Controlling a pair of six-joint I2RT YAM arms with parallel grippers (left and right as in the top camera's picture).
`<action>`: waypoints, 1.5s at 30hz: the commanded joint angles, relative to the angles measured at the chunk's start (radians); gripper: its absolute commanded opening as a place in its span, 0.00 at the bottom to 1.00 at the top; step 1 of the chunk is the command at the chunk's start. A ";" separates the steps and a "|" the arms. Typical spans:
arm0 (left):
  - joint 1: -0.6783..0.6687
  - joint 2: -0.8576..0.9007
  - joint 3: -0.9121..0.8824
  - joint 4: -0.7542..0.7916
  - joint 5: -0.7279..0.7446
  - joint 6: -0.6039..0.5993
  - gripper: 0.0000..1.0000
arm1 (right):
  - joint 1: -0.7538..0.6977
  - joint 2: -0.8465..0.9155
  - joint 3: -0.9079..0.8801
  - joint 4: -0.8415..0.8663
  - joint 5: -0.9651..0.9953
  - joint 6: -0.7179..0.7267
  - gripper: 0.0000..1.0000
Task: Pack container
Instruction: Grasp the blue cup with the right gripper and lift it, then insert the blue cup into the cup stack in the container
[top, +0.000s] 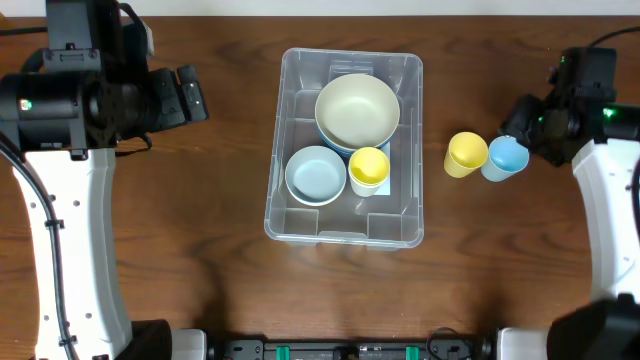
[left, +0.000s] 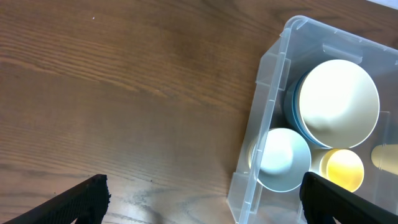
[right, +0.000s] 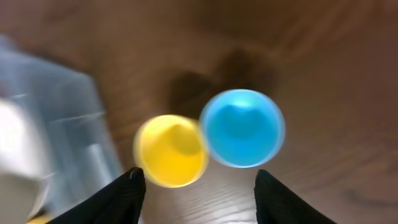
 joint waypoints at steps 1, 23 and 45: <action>0.003 0.000 -0.002 0.000 -0.012 0.003 0.98 | -0.061 0.067 0.000 -0.005 0.024 -0.020 0.58; 0.003 0.000 -0.002 0.000 -0.012 0.003 0.98 | -0.149 0.338 0.000 -0.043 -0.055 -0.004 0.03; 0.003 0.000 -0.002 0.000 -0.012 0.003 0.98 | 0.456 -0.192 0.000 -0.036 -0.077 -0.003 0.01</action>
